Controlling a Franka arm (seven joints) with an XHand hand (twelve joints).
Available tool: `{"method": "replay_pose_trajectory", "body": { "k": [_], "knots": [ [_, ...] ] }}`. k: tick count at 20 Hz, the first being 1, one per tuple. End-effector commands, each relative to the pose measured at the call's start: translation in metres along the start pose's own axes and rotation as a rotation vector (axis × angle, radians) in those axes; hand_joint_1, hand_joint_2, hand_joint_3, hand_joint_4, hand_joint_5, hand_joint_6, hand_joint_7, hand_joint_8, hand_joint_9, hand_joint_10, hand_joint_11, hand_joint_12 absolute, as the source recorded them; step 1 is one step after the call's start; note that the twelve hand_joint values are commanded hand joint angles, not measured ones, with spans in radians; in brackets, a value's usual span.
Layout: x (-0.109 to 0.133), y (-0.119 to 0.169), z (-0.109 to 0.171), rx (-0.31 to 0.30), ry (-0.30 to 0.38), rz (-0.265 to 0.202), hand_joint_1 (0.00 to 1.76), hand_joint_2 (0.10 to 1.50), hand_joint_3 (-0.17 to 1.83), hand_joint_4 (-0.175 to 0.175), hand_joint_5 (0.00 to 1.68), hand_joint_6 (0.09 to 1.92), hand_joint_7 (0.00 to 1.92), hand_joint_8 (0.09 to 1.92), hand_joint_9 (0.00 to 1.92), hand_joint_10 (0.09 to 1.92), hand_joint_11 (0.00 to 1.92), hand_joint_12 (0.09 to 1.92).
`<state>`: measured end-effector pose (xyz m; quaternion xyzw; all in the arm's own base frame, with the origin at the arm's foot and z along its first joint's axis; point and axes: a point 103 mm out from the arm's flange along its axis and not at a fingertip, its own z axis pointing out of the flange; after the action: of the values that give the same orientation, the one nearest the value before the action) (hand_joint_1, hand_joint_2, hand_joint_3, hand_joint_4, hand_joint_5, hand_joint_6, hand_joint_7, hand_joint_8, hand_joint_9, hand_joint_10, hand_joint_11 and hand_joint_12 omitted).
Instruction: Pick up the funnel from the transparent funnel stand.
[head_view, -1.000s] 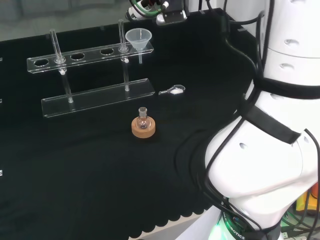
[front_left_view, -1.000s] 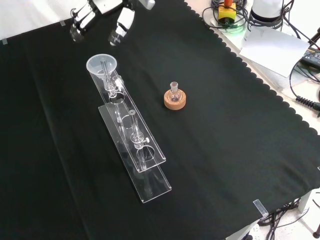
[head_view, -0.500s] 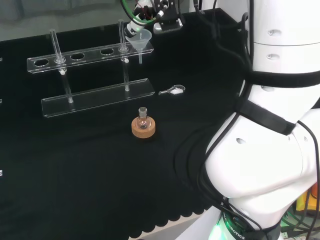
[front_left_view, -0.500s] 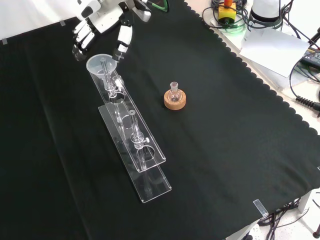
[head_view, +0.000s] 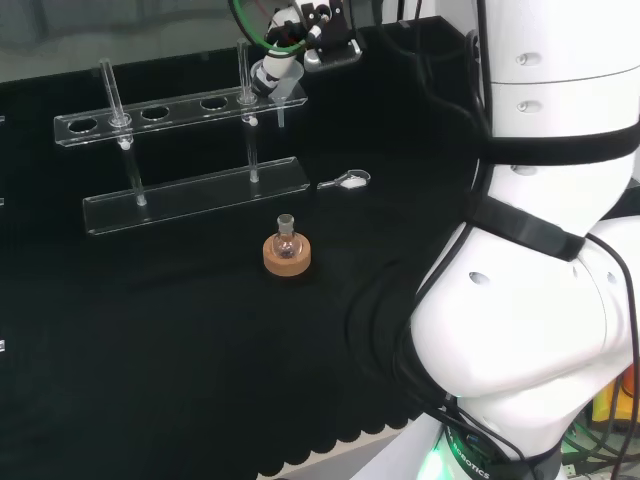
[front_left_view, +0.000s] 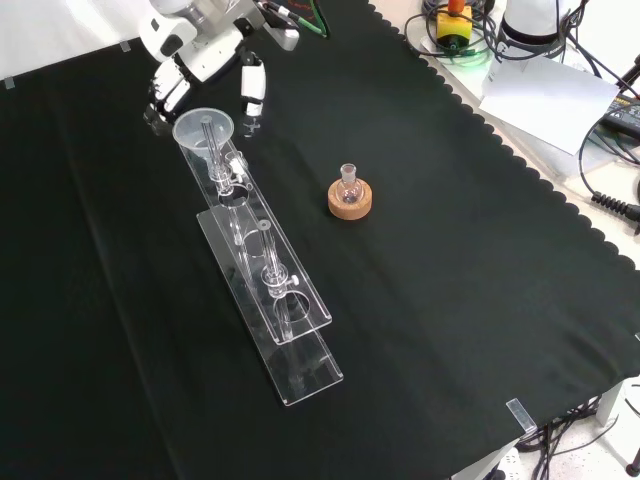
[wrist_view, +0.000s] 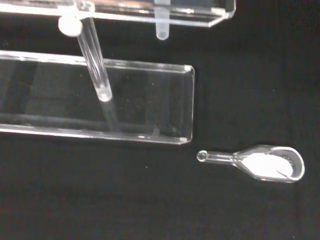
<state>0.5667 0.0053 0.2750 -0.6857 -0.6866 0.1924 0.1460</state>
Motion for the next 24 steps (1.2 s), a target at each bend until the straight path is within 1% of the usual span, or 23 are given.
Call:
{"method": "replay_pose_trajectory", "body": {
  "k": [1, 6, 9, 11, 14, 24],
  "knots": [
    [0.003, 0.001, 0.001, 0.01, -0.053, 0.015, 0.66, 0.79, 0.15, -0.074, 0.06, 0.09, 0.0, 0.22, 0.12, 0.82, 0.25, 1.46],
    [0.004, 0.003, -0.001, -0.003, -0.092, 0.028, 0.78, 0.77, 0.17, -0.084, 0.05, 0.09, 0.0, 0.2, 0.12, 0.83, 0.3, 1.43],
    [0.006, 0.005, -0.003, -0.004, -0.106, 0.031, 0.81, 0.71, 0.29, -0.088, 0.05, 0.09, 0.0, 0.22, 0.15, 0.82, 0.32, 1.42],
    [0.007, 0.007, -0.004, -0.004, -0.108, 0.029, 0.82, 0.67, 0.38, -0.089, 0.06, 0.09, 0.0, 0.24, 0.17, 0.81, 0.32, 1.42],
    [0.007, 0.009, -0.005, 0.002, -0.109, 0.028, 0.83, 0.64, 0.46, -0.088, 0.07, 0.09, 0.0, 0.32, 0.19, 0.81, 0.33, 1.42],
    [0.008, 0.016, -0.004, 0.016, -0.116, 0.026, 0.84, 0.6, 0.57, -0.083, 0.1, 0.09, 0.0, 0.46, 0.26, 0.79, 0.35, 1.41]
  ]
}}
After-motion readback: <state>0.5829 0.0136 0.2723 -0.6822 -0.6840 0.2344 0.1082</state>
